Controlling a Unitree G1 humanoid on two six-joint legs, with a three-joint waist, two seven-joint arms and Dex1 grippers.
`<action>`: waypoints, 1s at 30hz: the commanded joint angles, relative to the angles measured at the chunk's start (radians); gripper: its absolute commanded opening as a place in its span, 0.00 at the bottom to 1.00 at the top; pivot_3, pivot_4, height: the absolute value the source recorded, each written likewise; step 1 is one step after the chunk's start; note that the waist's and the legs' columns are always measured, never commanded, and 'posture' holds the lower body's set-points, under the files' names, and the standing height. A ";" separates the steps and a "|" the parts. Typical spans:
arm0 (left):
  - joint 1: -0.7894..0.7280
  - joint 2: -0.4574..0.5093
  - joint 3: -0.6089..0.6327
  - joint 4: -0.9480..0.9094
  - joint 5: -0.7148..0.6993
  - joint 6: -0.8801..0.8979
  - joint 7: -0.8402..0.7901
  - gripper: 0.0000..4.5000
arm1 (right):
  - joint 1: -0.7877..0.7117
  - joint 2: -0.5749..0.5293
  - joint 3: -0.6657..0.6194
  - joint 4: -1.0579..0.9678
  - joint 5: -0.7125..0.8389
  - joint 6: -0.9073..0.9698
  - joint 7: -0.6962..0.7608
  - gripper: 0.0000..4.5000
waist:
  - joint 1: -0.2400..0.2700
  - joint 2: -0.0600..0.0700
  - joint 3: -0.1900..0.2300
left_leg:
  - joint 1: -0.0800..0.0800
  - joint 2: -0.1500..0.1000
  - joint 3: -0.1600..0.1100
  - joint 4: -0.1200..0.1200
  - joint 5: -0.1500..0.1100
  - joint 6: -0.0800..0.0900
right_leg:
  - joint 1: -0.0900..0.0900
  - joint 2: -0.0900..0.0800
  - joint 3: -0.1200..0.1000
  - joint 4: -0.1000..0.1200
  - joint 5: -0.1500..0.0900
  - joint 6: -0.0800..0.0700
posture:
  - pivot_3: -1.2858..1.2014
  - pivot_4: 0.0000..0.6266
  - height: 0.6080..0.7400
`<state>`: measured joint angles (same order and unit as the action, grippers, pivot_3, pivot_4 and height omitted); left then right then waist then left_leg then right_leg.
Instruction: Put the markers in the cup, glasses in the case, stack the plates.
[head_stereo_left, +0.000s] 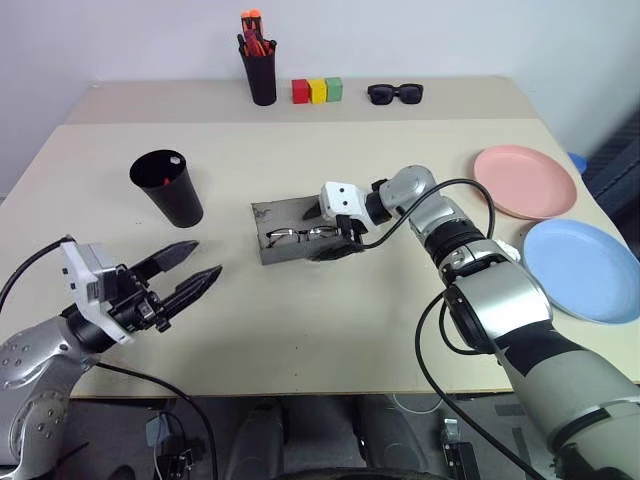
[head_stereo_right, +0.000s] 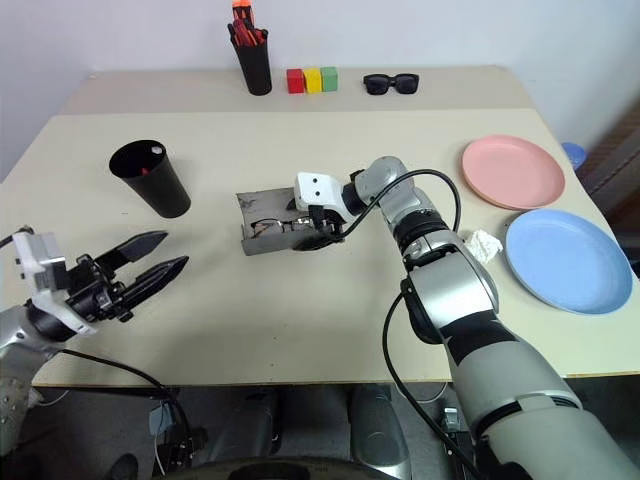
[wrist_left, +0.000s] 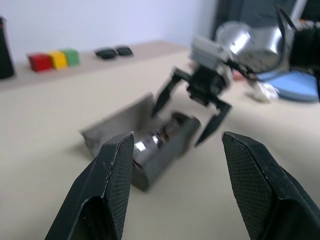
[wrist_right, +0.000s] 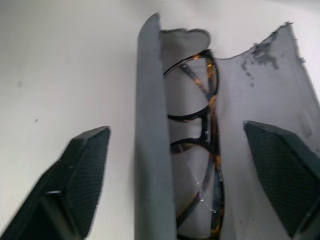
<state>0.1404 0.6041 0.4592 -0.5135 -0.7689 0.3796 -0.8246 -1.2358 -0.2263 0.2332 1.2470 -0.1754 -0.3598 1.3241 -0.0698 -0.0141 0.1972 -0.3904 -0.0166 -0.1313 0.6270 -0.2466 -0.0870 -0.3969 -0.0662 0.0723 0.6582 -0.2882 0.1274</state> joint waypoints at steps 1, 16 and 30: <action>-0.058 -0.001 -0.015 0.000 0.000 0.016 0.075 0.64 | -0.056 -0.039 -0.076 -0.063 0.075 0.068 0.018 0.98 | 0.001 0.000 0.000 | 0.000 0.000 0.000 0.000 0.000 0.000 | 0.000 0.000 0.000 0.000 0.000 0.000 | 0.52 0.24 1.00; -0.480 0.037 -0.224 0.349 0.248 -0.079 0.086 0.64 | 0.508 -0.246 -0.275 -1.112 0.335 0.682 -0.197 0.98 | 0.003 0.000 0.000 | -0.002 0.000 0.000 0.000 0.000 0.000 | -0.001 0.000 0.000 0.000 0.000 0.000 | 0.52 0.24 1.00; -0.940 0.036 -0.505 0.832 0.672 -0.209 0.123 0.64 | 0.860 -0.216 -0.319 -1.606 0.472 0.952 -0.514 0.98 | 0.029 0.000 0.000 | -0.002 0.000 -0.001 0.002 0.000 0.000 | 0.000 0.001 -0.001 0.000 0.000 0.001 | 0.52 0.24 1.00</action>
<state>-0.7536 0.6317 -0.0188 0.2992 -0.1677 0.2061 -0.7284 -0.3710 -0.4428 -0.0620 -0.2945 0.2636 0.5817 0.8344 -0.0411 -0.0145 0.1975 -0.3931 -0.0171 -0.1323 0.6292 -0.2465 -0.0870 -0.3969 -0.0658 0.0712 0.6575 -0.2880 0.1282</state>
